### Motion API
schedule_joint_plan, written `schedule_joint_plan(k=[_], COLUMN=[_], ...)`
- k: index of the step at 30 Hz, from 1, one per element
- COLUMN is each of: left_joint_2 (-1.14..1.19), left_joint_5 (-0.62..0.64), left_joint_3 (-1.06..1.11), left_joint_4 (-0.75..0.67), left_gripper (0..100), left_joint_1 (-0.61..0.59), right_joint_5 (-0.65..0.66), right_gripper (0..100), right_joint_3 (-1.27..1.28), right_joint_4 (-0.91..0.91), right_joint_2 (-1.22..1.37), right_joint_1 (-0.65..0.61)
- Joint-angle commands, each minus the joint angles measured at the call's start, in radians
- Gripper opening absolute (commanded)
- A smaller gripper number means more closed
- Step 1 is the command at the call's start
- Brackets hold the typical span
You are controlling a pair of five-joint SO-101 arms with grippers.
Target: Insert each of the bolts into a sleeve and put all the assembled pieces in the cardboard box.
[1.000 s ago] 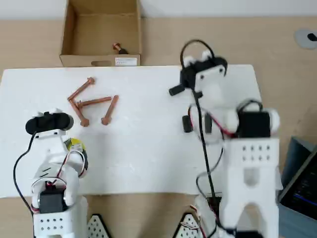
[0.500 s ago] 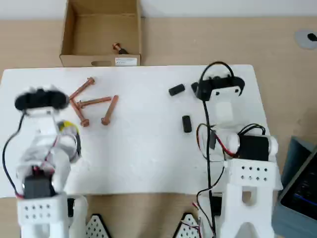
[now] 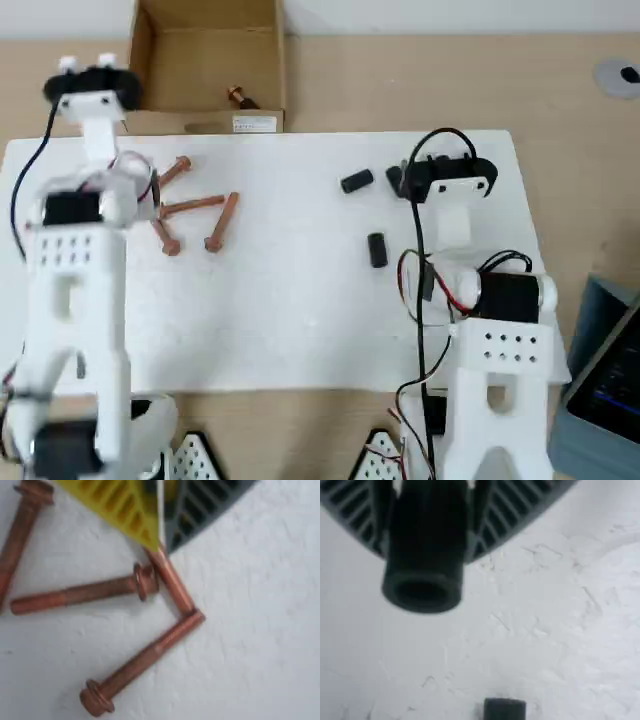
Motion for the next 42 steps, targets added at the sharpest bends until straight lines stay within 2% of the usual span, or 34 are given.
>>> schedule_joint_plan(k=[1,9,15,17,23,31,36,42], left_joint_2=[0.154,0.443,0.595,0.641,0.82,1.07,1.188,1.233], left_joint_5=[-0.087,-0.253,-0.336,-0.338,-0.342,-0.442,-0.485,-0.496], left_joint_3=[-0.157,-0.393,-0.54,-0.608,-0.913,-1.321,-1.453,-1.478], left_joint_4=[-0.011,-0.009,-0.006,0.043,0.322,0.612,0.655,0.649], left_gripper=[0,0,1,1,1,1,6,11], left_joint_1=[-0.008,-0.012,-0.029,-0.029,-0.028,-0.003,0.012,0.029], right_joint_5=[-0.008,-0.006,-0.006,-0.006,-0.006,-0.006,-0.006,-0.006], right_gripper=[0.9,0.9,0.9,0.9,0.9,0.9,0.9,0.9], right_joint_3=[0.005,0.013,0.128,0.15,0.157,0.159,0.16,0.191], right_joint_4=[-0.044,-0.101,-0.19,-0.207,-0.221,-0.221,-0.221,-0.221], right_joint_2=[-0.033,-0.027,-0.031,-0.031,-0.027,-0.027,-0.027,-0.03], right_joint_1=[0.016,0.016,0.016,0.016,0.015,0.015,0.015,0.015])
